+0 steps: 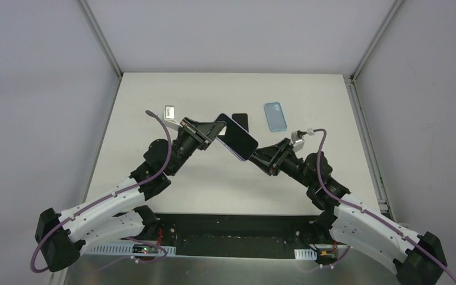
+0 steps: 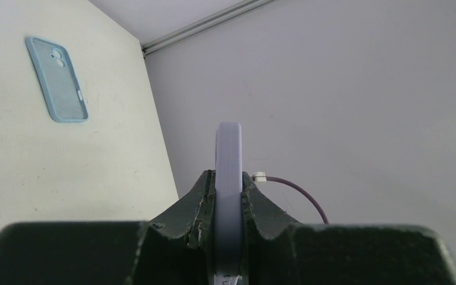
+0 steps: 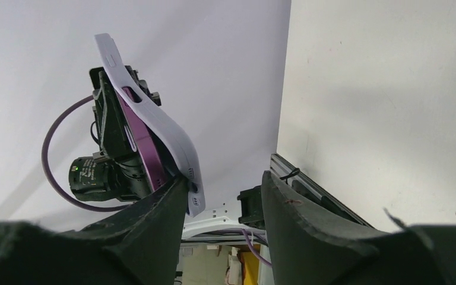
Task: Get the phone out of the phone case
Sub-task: Remove the phone case from the phone.
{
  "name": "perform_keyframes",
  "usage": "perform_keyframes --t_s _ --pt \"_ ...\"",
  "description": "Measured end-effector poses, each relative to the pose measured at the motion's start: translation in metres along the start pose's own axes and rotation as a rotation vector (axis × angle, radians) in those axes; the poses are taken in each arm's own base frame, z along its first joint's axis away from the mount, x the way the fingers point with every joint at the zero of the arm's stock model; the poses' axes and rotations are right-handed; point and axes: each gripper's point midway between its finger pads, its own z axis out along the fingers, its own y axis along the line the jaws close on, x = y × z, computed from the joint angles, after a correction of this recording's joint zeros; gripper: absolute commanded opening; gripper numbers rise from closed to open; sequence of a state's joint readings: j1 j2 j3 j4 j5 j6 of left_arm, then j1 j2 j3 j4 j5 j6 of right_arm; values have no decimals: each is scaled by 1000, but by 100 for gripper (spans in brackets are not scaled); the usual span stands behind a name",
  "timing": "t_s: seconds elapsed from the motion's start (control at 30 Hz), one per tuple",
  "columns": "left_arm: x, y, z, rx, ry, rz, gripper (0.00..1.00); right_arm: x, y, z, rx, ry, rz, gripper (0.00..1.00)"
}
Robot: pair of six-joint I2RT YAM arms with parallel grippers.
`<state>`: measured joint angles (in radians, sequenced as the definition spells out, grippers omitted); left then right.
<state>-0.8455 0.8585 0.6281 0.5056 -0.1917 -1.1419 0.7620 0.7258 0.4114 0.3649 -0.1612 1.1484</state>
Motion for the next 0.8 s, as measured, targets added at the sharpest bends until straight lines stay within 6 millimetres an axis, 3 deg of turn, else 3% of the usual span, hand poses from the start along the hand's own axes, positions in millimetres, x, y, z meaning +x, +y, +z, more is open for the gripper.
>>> perform_keyframes --t_s 0.5,0.8 --pt "7 0 18 18 -2 -120 0 -13 18 -3 -183 -67 28 53" --pt "10 7 22 1 -1 -125 0 -13 17 0 -182 -62 26 39"
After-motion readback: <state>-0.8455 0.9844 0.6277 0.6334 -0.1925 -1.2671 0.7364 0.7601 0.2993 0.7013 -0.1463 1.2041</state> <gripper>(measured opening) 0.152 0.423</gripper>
